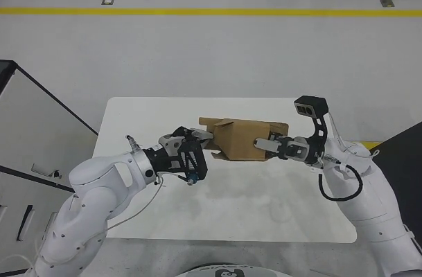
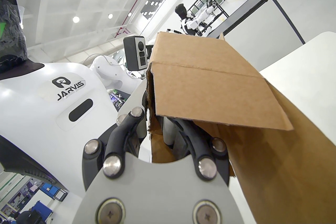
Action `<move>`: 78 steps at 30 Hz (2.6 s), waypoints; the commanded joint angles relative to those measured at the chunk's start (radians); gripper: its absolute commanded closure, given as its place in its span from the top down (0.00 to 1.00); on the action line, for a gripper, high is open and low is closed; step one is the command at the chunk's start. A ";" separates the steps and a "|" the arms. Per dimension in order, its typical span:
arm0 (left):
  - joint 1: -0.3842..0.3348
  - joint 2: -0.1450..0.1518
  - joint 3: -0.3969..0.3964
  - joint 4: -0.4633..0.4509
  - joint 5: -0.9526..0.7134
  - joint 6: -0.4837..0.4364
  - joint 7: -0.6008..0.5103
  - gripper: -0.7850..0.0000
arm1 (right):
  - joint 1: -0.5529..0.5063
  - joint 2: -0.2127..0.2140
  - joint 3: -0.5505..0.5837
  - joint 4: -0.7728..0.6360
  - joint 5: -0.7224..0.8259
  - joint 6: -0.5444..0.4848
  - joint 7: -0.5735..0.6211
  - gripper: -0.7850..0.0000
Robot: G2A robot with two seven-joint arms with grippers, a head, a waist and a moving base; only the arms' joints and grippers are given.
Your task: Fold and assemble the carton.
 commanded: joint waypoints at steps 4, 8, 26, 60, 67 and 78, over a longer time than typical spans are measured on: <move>0.001 0.000 0.001 0.004 -0.018 0.008 -0.008 0.00 | -0.001 0.002 -0.002 -0.007 -0.006 -0.007 -0.007 0.00; 0.002 0.001 -0.001 0.004 -0.036 0.012 -0.006 0.00 | -0.005 0.005 0.001 0.004 -0.016 -0.009 -0.009 0.00; 0.012 0.006 -0.018 -0.006 -0.074 0.014 -0.016 0.00 | -0.014 0.005 0.013 0.012 -0.020 -0.012 -0.023 0.00; 0.000 0.016 0.009 -0.004 -0.099 -0.010 0.071 0.00 | -0.030 0.014 0.021 0.004 0.025 -0.036 -0.036 0.00; -0.004 0.020 0.015 -0.008 -0.075 -0.019 0.092 0.00 | -0.029 0.014 0.020 0.008 0.045 -0.038 -0.038 0.00; -0.010 0.021 0.035 -0.008 -0.064 0.008 0.134 0.00 | -0.019 0.012 0.007 0.022 0.053 -0.022 -0.022 0.00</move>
